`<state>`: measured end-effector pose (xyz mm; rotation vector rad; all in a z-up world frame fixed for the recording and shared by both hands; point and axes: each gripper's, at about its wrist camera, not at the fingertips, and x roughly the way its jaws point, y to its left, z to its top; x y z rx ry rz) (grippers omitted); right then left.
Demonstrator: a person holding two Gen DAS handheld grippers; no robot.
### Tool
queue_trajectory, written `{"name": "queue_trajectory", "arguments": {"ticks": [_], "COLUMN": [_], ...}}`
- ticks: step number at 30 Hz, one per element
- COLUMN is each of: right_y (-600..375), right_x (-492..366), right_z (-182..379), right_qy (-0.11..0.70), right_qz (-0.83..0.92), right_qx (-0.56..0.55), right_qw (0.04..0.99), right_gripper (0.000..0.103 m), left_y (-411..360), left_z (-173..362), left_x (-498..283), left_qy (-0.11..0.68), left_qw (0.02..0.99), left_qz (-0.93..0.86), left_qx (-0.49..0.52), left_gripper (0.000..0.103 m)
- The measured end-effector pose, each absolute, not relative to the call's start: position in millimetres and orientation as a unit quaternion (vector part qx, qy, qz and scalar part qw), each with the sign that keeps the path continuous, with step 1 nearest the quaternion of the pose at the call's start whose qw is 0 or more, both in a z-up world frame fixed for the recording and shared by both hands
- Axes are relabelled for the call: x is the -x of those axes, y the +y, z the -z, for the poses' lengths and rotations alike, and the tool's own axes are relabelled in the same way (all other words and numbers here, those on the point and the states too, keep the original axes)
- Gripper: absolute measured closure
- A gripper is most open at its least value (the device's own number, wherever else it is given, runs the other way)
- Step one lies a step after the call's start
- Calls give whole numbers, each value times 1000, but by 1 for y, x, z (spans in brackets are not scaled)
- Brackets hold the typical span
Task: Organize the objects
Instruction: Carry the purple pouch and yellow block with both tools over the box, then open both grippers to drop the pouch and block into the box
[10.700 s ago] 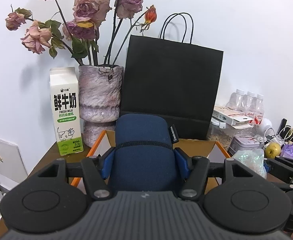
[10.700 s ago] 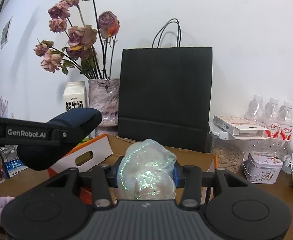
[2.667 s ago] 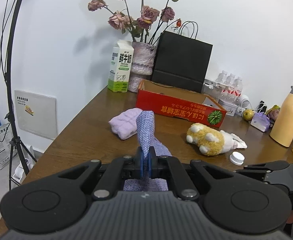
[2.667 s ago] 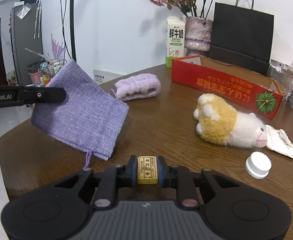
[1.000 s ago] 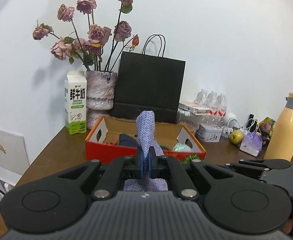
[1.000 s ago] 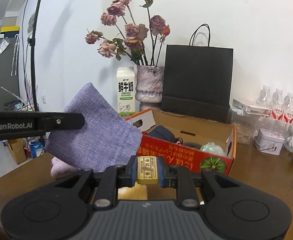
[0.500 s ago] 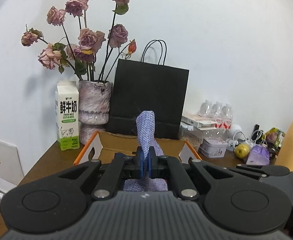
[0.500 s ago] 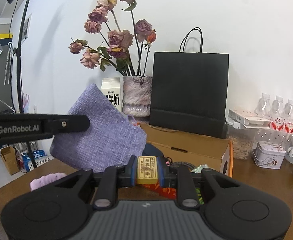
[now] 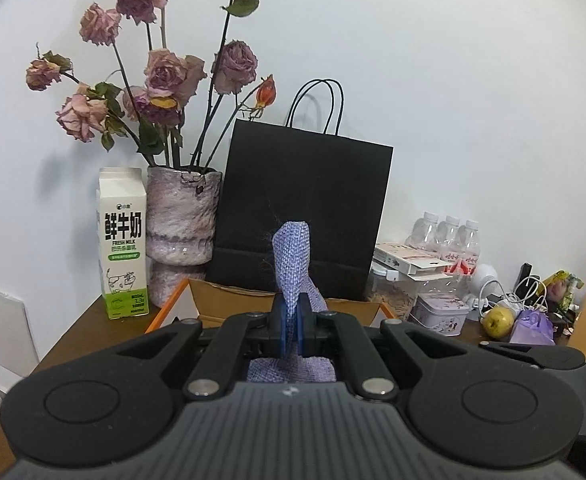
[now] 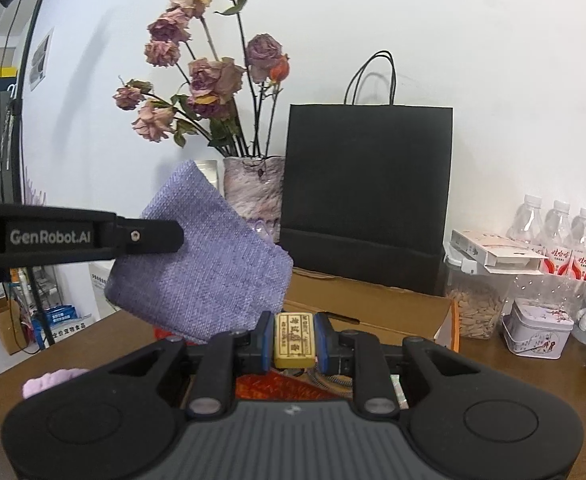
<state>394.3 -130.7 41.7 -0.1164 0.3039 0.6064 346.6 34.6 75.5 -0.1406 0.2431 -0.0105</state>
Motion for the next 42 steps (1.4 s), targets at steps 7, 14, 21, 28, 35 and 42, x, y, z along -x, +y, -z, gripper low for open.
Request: {"name": "queue_trajectory", "arguments": {"ticks": [7,14,21,28,35,42], "right_y": [-129,-123,-118,-111,-112,-110], "right_x": [-418,-443,-467,-493,-507,-517], "right_z": [-41,-38,-32,-23,-15,-4], "right_qy": [147,153,163,177,191,214], "right_qz": [-290,-285,-278,-267,-257,-224], "right_qx": [54,54,52,52,49,61], "right_qw": [944,945,945,946,946,949], "right_gripper": [83,83,83,83,83,0], "left_y": [33,31,34,37,46,49], "left_z": [-71,-68,-62,-53,-40,-28], "left_x": [-374,-406,-435,-463,-483,-494], "left_qy": [128,134,139,153,180,194], "left_qw": [990,989,988,985,980,978], "left_qz": [10,16,14,20,15,-64], "left_qx": [67,65,68,72,78,46], "left_gripper": [98,98,98,98,81,0]}}
